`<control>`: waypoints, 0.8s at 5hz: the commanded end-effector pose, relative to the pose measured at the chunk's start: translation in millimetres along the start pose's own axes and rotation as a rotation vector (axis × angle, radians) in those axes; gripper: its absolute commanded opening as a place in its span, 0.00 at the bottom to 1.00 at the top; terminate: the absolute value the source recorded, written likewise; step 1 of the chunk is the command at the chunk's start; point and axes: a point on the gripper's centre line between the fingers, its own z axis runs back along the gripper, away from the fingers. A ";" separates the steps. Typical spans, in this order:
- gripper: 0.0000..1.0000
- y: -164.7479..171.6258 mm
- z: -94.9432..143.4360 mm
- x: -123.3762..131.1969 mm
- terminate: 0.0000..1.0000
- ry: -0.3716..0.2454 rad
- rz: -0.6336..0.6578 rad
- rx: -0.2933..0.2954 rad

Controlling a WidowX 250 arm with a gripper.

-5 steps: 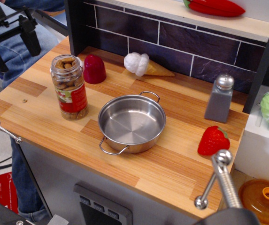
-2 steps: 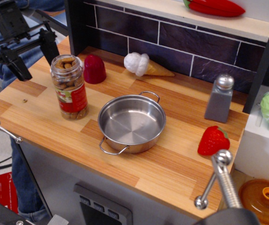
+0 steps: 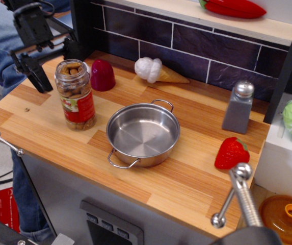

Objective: Pour almonds in pot

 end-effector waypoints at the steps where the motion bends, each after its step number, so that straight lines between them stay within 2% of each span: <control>1: 1.00 3.1 0.5 -22.0 0.00 -0.034 -0.046 0.012; 2: 1.00 -0.5 -9.2 -22.7 0.00 -0.016 -0.059 0.057; 4: 1.00 -2.1 -17.6 -29.6 0.00 -0.005 -0.057 0.067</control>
